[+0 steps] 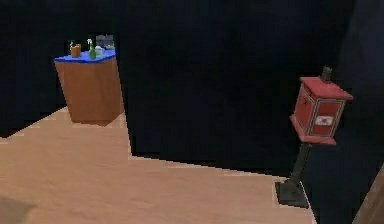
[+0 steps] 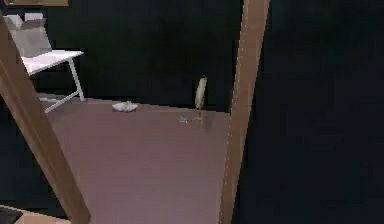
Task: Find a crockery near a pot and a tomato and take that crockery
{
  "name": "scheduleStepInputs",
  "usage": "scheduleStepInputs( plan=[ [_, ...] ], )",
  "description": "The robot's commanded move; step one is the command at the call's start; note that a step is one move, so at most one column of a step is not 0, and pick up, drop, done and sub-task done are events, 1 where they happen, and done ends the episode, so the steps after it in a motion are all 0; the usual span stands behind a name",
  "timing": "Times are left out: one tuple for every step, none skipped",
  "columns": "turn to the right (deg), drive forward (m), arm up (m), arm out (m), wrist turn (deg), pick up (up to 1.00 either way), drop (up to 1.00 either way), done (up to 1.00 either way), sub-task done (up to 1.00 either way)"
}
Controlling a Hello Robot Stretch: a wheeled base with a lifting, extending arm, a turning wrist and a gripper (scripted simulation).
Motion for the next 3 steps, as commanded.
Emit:
scheduleStepInputs(
  plan=[
    [0.0, 0.45, 0.00, 0.00, 0.0, 0.00, 0.00, 0.00, 0.00],
    [-21.0, 0.00, 0.00, 0.00, 0.0, 0.00, 0.00, 0.00, 0.00],
    [0.0, 0.50, 0.00, 0.00, 0.0, 0.00, 0.00, 0.00, 0.00]
  ],
)
